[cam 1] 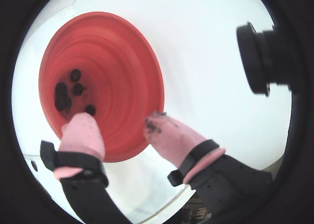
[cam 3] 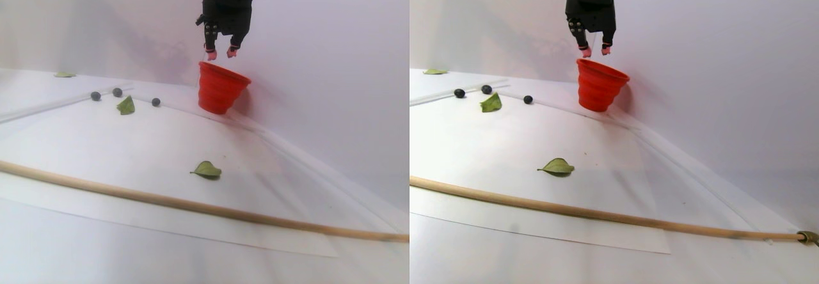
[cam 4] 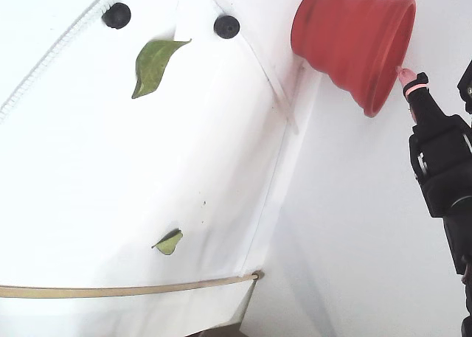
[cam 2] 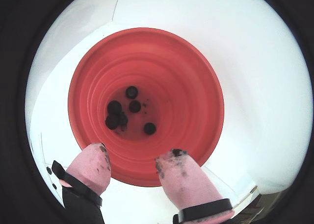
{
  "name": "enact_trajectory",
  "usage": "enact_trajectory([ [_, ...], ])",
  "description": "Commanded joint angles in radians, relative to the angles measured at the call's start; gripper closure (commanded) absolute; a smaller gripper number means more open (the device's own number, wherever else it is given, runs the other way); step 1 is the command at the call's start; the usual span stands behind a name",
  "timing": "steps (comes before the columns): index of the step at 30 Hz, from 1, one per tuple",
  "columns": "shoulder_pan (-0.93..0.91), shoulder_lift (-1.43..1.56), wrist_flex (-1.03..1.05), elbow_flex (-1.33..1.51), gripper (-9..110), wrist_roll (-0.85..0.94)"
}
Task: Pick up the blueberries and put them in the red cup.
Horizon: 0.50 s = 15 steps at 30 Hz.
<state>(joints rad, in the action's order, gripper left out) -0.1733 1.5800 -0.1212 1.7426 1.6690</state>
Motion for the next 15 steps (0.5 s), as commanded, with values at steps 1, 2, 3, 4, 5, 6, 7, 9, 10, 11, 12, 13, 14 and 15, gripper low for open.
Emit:
enact_trajectory([
  [1, 0.005, 0.176, -0.029, 0.014, 84, -0.015],
  [2, 0.011, 0.187, -0.029, 0.021, 84, -0.018],
  [3, 0.017, 0.198, -0.023, 0.028, 84, -0.023],
  [4, 0.023, 0.209, -0.014, 0.035, 84, -0.028],
  [5, 0.028, 0.219, -0.012, 0.043, 84, -0.034],
  [6, 0.034, 0.229, -0.009, 0.052, 84, -0.040],
  [7, 0.038, 0.239, -0.005, 0.060, 84, -0.048],
  [9, 0.051, 0.256, 0.008, 0.075, 84, -0.061],
  [10, 0.055, 0.264, 0.009, 0.084, 84, -0.069],
  [11, 0.061, 0.272, 0.014, 0.094, 84, -0.075],
  [12, 0.066, 0.279, 0.017, 0.104, 84, -0.081],
  [13, 0.071, 0.287, 0.018, 0.117, 84, -0.089],
  [14, 0.077, 0.298, 0.020, 0.130, 84, -0.097],
  [15, 0.081, 0.307, 0.031, 0.141, 84, -0.104],
])
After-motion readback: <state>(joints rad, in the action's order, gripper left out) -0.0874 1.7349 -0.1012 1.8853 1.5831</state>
